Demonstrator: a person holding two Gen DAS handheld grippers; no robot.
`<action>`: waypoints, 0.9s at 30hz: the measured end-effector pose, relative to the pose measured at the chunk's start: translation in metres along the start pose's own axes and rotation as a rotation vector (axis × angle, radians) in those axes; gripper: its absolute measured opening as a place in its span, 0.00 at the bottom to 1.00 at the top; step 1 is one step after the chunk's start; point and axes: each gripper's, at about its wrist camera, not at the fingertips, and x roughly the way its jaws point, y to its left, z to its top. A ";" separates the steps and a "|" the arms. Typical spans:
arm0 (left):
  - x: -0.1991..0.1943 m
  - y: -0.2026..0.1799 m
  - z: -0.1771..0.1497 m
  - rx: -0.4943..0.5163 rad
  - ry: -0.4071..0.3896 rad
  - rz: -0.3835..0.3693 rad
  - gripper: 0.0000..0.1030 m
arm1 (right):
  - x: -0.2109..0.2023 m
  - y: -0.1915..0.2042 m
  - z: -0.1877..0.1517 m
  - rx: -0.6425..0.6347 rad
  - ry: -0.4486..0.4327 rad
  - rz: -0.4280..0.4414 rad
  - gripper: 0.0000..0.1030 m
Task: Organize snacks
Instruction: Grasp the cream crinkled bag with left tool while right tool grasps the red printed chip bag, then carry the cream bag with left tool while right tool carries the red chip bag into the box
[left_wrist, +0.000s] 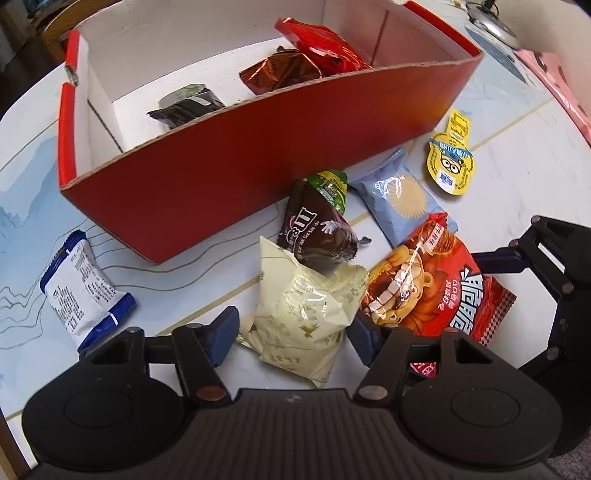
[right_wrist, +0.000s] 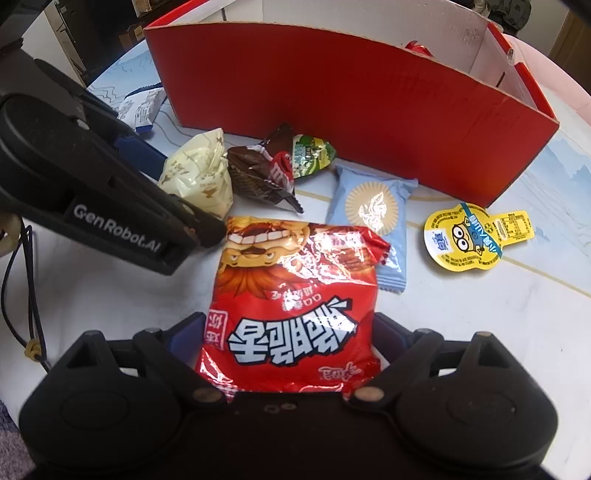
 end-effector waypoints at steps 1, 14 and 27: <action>0.000 0.001 0.000 -0.008 -0.001 0.001 0.57 | 0.000 0.000 0.000 0.000 0.000 0.002 0.90; -0.018 0.014 -0.014 -0.141 -0.033 0.010 0.41 | -0.015 -0.012 -0.007 0.061 -0.024 0.051 0.85; -0.076 0.026 -0.028 -0.310 -0.127 -0.013 0.41 | -0.073 -0.033 0.003 0.140 -0.136 0.078 0.85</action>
